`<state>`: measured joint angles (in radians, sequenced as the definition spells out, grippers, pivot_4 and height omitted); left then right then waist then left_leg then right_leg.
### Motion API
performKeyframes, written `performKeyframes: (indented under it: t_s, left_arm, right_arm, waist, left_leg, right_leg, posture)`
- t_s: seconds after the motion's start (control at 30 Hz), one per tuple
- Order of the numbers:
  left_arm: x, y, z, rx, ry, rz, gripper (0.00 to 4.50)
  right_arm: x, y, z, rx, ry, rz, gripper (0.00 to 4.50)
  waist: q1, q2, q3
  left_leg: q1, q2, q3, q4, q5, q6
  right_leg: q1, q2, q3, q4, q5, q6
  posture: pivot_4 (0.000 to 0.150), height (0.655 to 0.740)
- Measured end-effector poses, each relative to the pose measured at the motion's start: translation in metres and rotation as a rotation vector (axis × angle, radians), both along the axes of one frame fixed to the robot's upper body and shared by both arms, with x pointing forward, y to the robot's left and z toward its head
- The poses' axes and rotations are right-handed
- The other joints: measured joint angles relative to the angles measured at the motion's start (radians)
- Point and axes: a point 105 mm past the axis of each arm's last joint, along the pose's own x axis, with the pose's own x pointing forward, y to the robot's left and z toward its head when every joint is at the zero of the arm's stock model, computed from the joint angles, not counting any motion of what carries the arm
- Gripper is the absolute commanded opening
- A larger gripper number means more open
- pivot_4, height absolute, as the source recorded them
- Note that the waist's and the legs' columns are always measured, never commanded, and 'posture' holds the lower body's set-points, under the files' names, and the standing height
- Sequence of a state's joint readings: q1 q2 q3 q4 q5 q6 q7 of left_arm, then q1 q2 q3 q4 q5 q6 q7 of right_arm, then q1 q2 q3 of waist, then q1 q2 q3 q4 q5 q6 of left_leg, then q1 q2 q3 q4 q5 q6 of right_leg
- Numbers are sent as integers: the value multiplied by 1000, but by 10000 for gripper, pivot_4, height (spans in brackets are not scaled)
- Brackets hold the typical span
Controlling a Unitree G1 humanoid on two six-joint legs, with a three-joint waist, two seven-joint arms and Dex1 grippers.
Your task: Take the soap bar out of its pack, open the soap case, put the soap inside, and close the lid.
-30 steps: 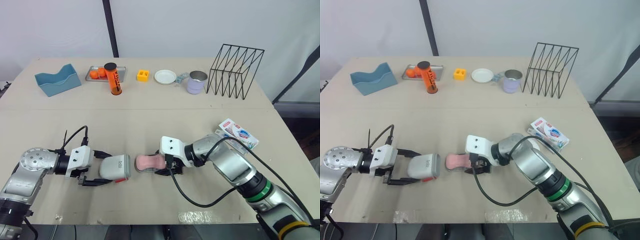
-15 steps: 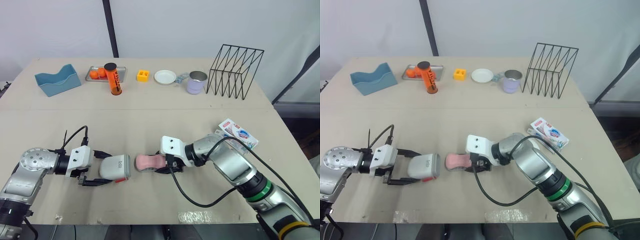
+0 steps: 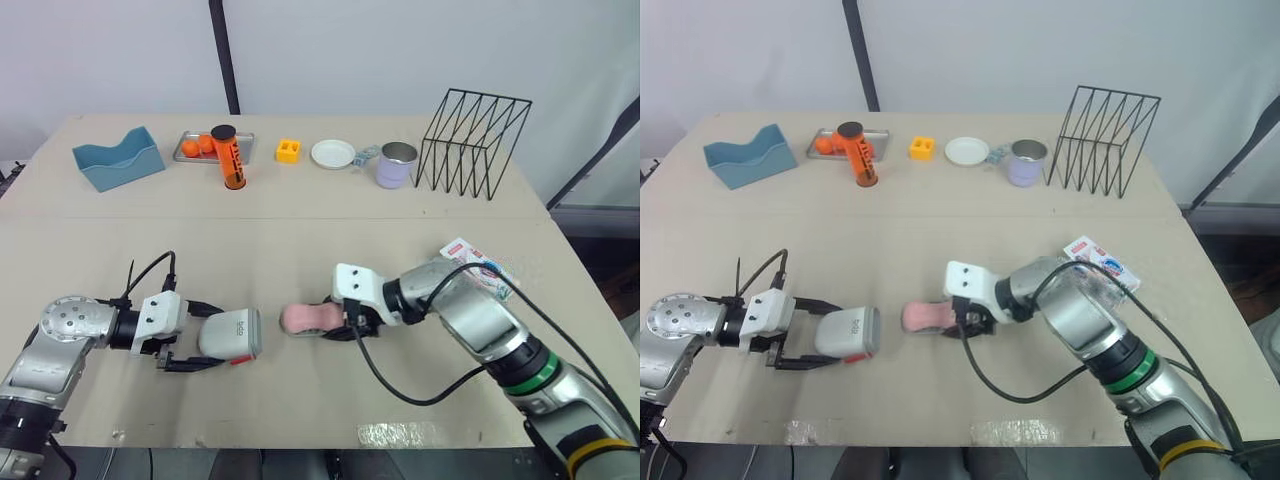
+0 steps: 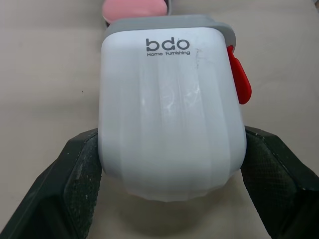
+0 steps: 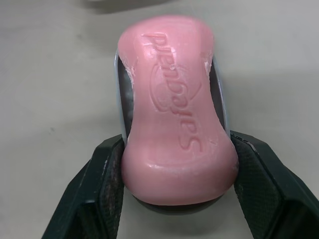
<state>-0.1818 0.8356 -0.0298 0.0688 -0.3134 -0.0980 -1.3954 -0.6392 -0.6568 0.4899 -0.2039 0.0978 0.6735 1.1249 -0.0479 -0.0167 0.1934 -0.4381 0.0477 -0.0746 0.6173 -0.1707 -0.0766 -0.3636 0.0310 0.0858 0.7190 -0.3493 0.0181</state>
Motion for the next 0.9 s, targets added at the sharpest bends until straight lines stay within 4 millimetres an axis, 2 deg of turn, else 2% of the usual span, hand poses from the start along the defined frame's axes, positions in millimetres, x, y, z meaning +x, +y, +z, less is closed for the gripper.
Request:
performKeyframes:
  t_s: [0.2, 0.47, 0.9]
  left_arm:
    - [9, -10, 1, -42, -17, 21, 34723]
    - [14, -17, -1, -54, -24, 27, 34723]
    - [20, -30, 2, -81, -42, 8, 34723]
  right_arm:
    - [-2, -4, 8, -4, 0, 28, 25251]
    - [-8, 7, 22, 12, -29, 80, 25251]
    - [-4, 14, 17, -22, -31, 90, 25251]
  waist:
    - [-1, 0, 0]
    - [0, 0, 0]
    - [0, 0, 0]
  left_leg:
    - [0, 0, 0, 0, 0, 0]
    - [0, 0, 0, 0, 0, 0]
    - [0, 0, -1, 0, 0, 0]
  right_leg:
    - [0, 0, 0, 0, 0, 0]
    - [0, 0, -1, 0, 0, 0]
    - [0, 0, -1, 0, 0, 0]
  posture:
    - [1500, 7400]
    - [1500, 7400]
    - [1500, 7400]
